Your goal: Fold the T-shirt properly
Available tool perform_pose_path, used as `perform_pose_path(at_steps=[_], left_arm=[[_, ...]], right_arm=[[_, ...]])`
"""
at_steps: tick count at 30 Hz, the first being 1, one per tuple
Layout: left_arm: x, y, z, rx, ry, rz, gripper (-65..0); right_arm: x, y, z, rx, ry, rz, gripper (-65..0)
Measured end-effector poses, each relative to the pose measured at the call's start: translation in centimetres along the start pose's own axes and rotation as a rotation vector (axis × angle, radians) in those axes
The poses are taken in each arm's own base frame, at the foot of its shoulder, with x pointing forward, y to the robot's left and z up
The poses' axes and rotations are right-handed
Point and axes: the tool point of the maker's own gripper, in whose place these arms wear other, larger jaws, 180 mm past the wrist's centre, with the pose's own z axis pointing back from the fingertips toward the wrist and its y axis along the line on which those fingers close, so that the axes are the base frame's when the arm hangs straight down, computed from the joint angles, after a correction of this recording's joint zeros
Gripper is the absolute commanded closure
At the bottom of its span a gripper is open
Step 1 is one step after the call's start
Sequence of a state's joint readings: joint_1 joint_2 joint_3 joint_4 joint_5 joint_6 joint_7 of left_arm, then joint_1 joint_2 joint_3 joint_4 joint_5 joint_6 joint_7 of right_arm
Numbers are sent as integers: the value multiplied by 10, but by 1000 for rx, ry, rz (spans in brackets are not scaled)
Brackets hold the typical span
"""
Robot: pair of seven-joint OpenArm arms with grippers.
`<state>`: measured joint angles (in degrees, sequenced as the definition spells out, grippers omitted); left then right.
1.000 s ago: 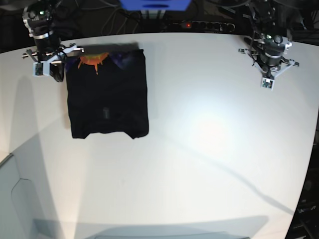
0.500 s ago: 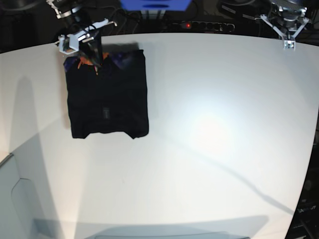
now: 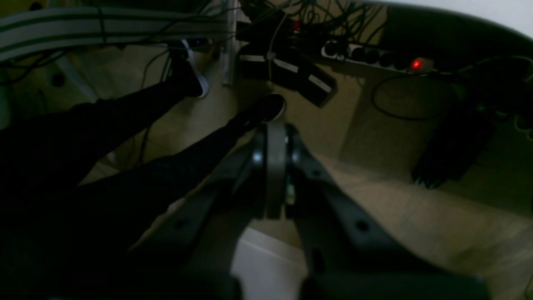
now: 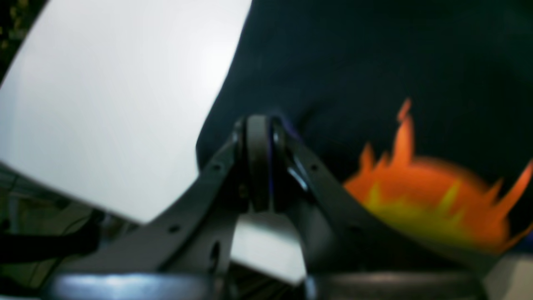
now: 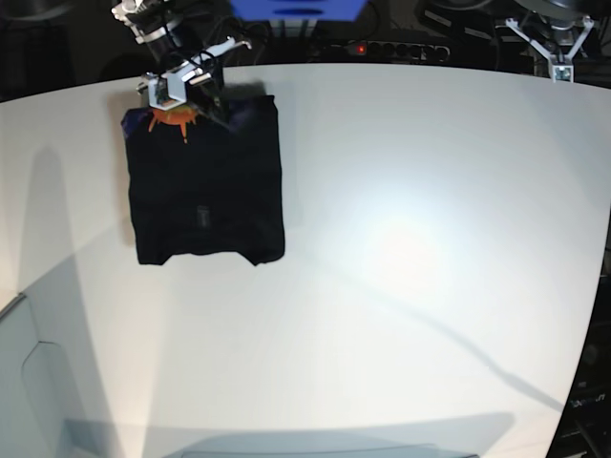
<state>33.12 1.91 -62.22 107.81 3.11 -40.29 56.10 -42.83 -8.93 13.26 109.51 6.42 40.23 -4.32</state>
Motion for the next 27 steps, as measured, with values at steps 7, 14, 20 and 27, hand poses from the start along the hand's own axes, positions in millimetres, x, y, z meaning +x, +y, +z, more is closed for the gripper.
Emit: perform_pose_path(at_steps=[7, 14, 20, 27], left_arm=[[2, 2, 0, 4, -3, -5, 0], [0, 4, -3, 3, 8, -6, 0], [-7, 2, -7, -10, 27, 2, 0], [-6, 2, -7, -10, 26, 2, 0]], right_arm=[[1, -10, -17, -7, -8, 27, 0], [-44, -16, -33, -2, 92, -13, 0], [-44, -16, -34, -2, 104, -3, 0], [32, -26, -10, -50, -113, 32, 0]])
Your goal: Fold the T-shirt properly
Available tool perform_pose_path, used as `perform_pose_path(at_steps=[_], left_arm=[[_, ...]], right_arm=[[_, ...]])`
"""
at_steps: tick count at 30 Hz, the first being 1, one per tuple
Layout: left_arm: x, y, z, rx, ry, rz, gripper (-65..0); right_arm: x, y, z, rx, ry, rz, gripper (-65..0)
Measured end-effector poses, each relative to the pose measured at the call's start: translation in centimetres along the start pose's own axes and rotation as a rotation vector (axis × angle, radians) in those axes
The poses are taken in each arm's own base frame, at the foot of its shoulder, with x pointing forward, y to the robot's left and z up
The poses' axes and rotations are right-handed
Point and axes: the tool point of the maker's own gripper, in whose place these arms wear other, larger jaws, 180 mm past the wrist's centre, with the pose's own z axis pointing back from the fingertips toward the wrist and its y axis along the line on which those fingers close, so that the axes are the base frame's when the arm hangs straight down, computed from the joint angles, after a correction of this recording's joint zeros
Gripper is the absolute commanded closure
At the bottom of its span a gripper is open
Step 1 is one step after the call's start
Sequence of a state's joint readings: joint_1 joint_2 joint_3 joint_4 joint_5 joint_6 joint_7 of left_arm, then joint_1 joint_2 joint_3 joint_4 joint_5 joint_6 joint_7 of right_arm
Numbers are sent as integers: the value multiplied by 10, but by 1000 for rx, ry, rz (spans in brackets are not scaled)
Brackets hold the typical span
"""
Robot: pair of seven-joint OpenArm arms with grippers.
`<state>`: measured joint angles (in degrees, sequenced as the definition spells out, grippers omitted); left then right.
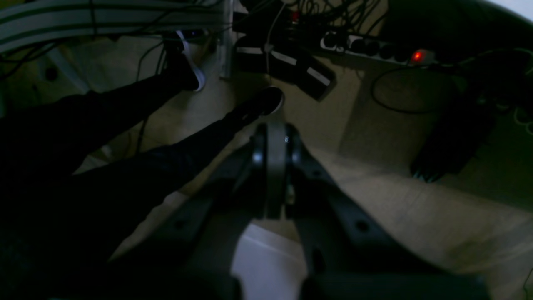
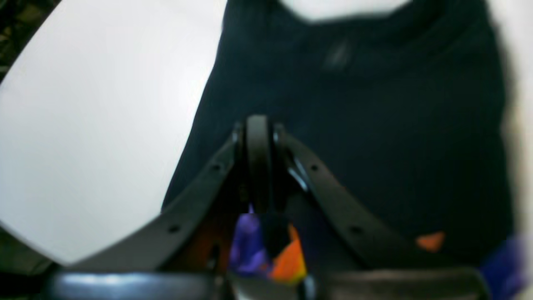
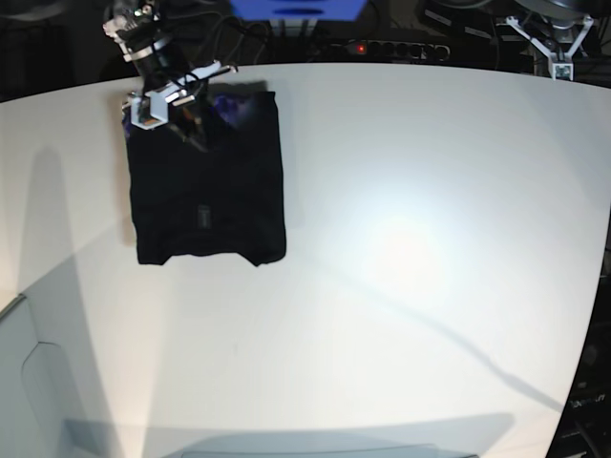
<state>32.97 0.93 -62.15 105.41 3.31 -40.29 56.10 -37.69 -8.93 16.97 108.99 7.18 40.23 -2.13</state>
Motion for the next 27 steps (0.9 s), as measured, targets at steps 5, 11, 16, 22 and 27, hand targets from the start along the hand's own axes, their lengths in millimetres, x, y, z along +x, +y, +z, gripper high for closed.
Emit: perform_pose_path(at_steps=[5, 11, 16, 22, 27], left_arm=[[1, 0, 0, -2, -5, 2, 0], [9, -2, -1, -4, -25, 10, 0], [8, -1, -1, -2, -19, 8, 0], [7, -2, -1, -3, -18, 8, 0], [-19, -4, -6, -25, 43, 8, 0]], right_arm=[[10, -49, 1, -126, -34, 23, 0], [-30, -93, 5, -242, 29, -64, 0], [-50, -93, 4, -246, 54, -116, 0], [-18, -99, 15, -271, -31, -118, 0], [37, -119, 54, -355, -174, -64, 0]])
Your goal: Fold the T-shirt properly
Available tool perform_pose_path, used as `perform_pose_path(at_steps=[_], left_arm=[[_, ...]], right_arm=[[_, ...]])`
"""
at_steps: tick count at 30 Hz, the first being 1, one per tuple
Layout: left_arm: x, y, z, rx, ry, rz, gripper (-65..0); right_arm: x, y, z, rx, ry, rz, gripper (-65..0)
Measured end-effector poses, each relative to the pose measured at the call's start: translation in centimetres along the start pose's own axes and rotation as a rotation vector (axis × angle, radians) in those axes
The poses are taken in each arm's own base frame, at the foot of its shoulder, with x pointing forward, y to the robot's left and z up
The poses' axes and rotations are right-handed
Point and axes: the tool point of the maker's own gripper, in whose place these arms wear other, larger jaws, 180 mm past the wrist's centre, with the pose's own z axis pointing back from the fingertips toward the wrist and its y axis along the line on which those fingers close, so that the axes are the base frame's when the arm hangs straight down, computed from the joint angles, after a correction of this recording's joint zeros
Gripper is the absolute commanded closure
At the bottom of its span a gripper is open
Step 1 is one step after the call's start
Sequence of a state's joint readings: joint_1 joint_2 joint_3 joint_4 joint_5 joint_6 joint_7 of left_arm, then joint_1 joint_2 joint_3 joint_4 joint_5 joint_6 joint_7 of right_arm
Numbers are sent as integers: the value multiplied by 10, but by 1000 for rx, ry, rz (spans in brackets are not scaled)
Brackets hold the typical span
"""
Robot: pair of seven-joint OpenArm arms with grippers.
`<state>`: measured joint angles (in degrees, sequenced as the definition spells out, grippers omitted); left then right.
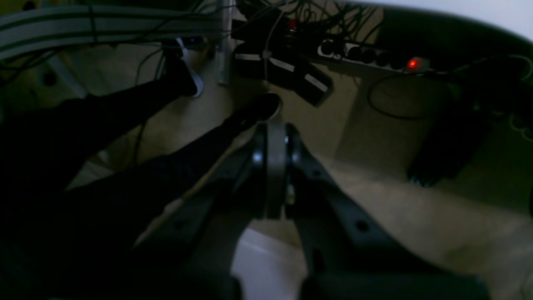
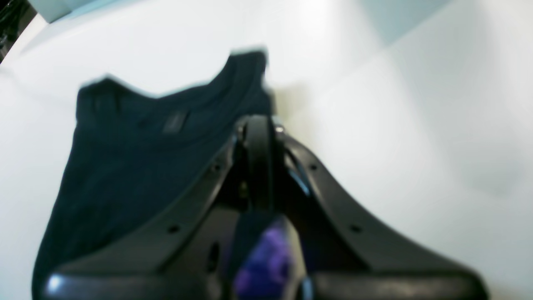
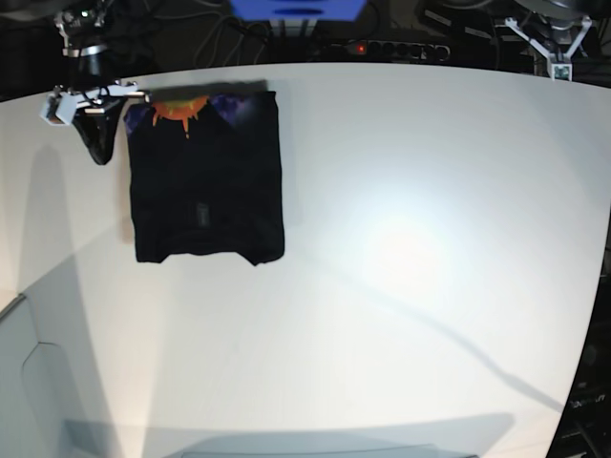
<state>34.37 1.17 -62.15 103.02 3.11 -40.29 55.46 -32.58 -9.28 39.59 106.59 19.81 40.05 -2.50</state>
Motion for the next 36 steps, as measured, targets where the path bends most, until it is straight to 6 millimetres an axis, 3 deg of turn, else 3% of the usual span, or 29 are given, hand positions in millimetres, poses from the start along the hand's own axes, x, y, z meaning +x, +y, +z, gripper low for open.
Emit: perform_pose_path(at_steps=[3, 6, 8, 11, 14, 17, 20, 23, 26, 29, 32, 36], left_arm=[[-36, -4, -8, -29, 100, 6, 0], [-63, -6, -17, -56, 175, 21, 0], [-58, -7, -25, -73, 126, 32, 0], [-55, -10, -42, -108, 57, 73, 0], [-73, -33, -67, -178, 75, 143, 0], [-85, -58, -97, -234, 124, 163, 0], [-81, -90, -129, -305, 133, 193, 0], [-74, -124, -145, -393, 104, 226, 0], [-80, -148, -153, -457, 120, 242, 0], [-85, -163, -157, -495, 140, 235, 0], [-71, -181, -160, -532, 91, 248, 0], [-59, -195, -167, -491, 55, 248, 0]], right_arm=[[9, -25, 23, -77, 6, 49, 0], [-16, -44, 57, -136, 150, 74, 0], [-41, -53, 83, -172, 304, 80, 0], [-58, -68, 110, -223, 431, 89, 0], [-76, -75, 120, -247, 491, 77, 0], [-116, -84, 128, -272, 621, 93, 0], [-157, -91, 133, -292, 716, 67, 0], [-197, -91, 144, -310, 811, 5, 0], [-236, -81, 155, -297, 900, -52, 0], [-258, -74, 156, -286, 890, -92, 0], [-278, -63, 159, -275, 861, -146, 0], [-319, -34, 162, -227, 876, -240, 0]])
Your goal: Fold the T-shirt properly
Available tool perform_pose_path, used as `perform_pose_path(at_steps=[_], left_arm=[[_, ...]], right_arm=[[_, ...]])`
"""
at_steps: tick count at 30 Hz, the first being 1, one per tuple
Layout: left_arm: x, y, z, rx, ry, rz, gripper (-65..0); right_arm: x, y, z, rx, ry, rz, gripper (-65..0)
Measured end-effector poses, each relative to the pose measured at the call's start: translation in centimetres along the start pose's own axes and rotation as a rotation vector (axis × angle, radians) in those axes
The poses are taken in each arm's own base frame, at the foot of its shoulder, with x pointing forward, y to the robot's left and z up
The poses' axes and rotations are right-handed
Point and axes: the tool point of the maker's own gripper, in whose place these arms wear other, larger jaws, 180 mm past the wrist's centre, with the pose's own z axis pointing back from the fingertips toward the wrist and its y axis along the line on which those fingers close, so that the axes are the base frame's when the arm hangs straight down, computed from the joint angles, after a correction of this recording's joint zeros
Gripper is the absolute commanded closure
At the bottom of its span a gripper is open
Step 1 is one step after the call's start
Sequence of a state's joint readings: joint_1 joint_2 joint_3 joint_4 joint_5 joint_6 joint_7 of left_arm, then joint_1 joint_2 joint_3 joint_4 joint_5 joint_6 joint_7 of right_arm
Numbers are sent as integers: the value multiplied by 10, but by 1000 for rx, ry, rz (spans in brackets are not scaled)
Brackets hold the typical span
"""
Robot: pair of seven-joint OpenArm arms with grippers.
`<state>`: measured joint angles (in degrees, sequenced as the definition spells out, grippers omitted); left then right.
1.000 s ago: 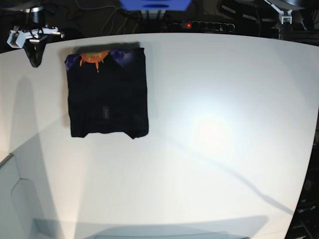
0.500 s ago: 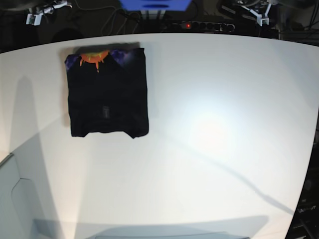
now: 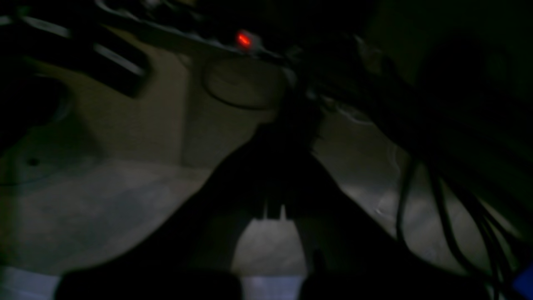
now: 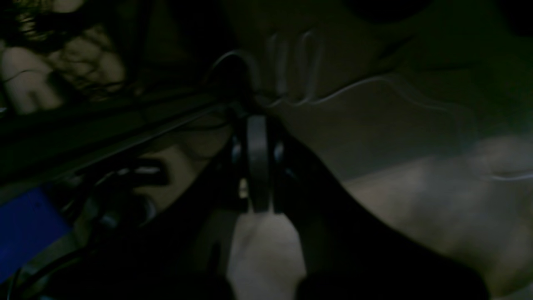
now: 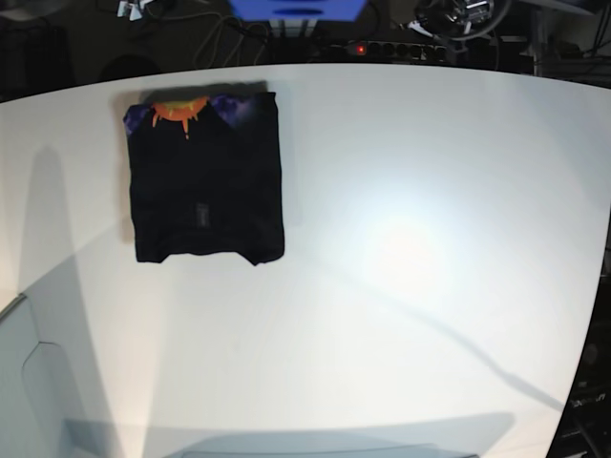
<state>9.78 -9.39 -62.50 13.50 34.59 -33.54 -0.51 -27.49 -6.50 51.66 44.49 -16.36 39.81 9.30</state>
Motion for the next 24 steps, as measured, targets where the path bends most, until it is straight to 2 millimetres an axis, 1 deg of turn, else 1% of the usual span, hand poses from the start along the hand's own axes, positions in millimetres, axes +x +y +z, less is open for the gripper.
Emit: perform_pose_path(at_steps=[2, 4, 5, 7, 8, 9, 10, 12, 15, 17, 19, 20, 22, 24], left_arm=[[-6, -3, -5, 15, 14, 5, 0], [-18, -6, -8, 34, 50, 21, 0], [-20, -10, -10, 38, 58, 27, 0], [-23, -10, -13, 73, 64, 37, 0], [-20, -12, -15, 82, 60, 35, 0], [-16, -15, -17, 86, 51, 37, 0], [-14, -20, -19, 85, 45, 38, 0], [-11, -33, -24, 65, 48, 4, 0], [-13, -45, -27, 45, 64, -53, 0], [-21, -54, -29, 33, 77, -67, 0], [-30, -65, -30, 12, 94, -63, 0], [-33, -71, -31, 0, 101, -68, 0], [-29, -79, -33, -17, 59, -97, 0], [-22, -83, -34, -28, 21, -129, 0]], right_arm=[[-6, 11, -15, 46, -41, -64, 0], [-18, 18, -24, 89, -22, -88, 0], [-22, 20, -25, 110, -21, -95, 0], [-34, 27, -25, 144, -2, -92, 0], [-42, 27, -26, 132, 33, -20, 0], [-47, 21, -30, 83, 61, 60, 0], [-47, 20, -33, 62, 72, 118, 0], [-40, 20, -41, 40, 68, 261, 0], [-29, 15, -50, -36, 48, 447, 0], [-32, 10, -50, -81, 78, 578, 0], [-41, 0, -47, -125, 141, 687, 0], [-43, -4, -46, -144, 155, 732, 0], [-41, -10, -44, -181, 160, 835, 0], [-34, -13, -44, -230, 141, 907, 0]])
